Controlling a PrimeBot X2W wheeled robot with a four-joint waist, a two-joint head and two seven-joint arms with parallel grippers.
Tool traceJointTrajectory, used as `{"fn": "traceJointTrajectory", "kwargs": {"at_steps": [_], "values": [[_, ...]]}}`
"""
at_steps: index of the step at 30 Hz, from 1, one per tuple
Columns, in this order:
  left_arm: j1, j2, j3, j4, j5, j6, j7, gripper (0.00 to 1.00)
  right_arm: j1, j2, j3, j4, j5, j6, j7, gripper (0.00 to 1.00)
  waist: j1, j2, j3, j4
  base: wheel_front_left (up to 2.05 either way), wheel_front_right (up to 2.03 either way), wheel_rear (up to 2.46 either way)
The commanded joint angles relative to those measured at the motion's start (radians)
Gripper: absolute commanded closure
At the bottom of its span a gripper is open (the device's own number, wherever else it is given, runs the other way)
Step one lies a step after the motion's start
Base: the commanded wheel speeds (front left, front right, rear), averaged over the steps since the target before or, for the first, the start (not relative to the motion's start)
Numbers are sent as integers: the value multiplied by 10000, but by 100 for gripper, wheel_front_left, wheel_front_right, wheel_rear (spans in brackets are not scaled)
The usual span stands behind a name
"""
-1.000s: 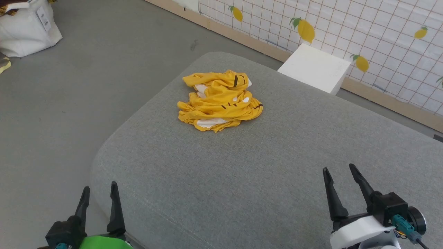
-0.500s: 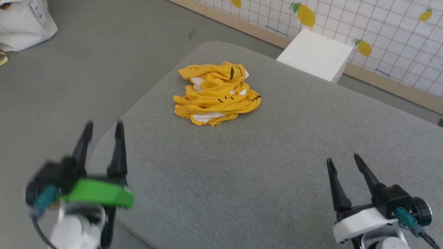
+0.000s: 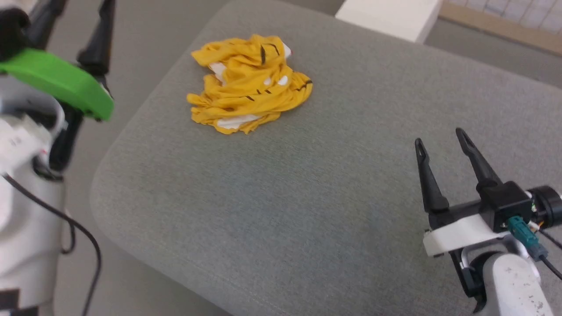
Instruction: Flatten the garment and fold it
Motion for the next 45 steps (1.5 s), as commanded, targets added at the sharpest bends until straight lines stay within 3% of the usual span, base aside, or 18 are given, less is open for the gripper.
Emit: {"fn": "traceJointTrajectory", "kwargs": {"at_steps": [1, 7, 17, 25, 33, 34, 36, 45], "values": [[-483, 210, -128, 319, -260, -64, 145, 0, -215, -4, 77, -261, -137, -15, 107, 0, -1, 0, 1163, -786, 0, 0, 0], [-1740, 779, -1083, 1389, -830, -65, 717, 0, -415, -4, 97, -1125, -346, -15, 464, 0, -1, 0, 2055, -1268, 0, 0, 0], [-2395, 1541, -2799, 2398, -2271, -66, 1987, 0, -727, -4, 146, -1740, -396, -15, 660, 0, -1, 0, 2943, -1886, 0, 0, 0], [-2290, 1864, -3270, 3354, -2984, -48, 3441, 0, -960, -4, 191, -1730, -289, -15, 582, 0, -1, 0, 3479, -2303, 0, 0, 0], [-1933, 1847, -3165, 3998, -3651, 434, 4672, 0, -1116, -4, 137, -1741, -231, -15, 523, 0, -1, 0, 3823, -2659, 0, 0, 0], [-1901, 1853, -3162, 3998, -3690, 443, 4717, 5, -1127, -4, 135, -1730, -221, -15, 510, 0, -1, 0, 3838, -2689, 0, 0, 0], [-1897, 1897, -3120, 3924, -3670, 429, 4532, 100, -1155, -4, 137, -1701, -196, -15, 495, 0, -1, 0, 3843, -2745, 0, 0, 0], [-2091, 1986, -2711, 3746, -3723, 269, 3218, 100, -1096, -4, 25, -1285, 84, -15, 220, 0, -1, 0, 3047, -2819, 0, 0, 0]]}}
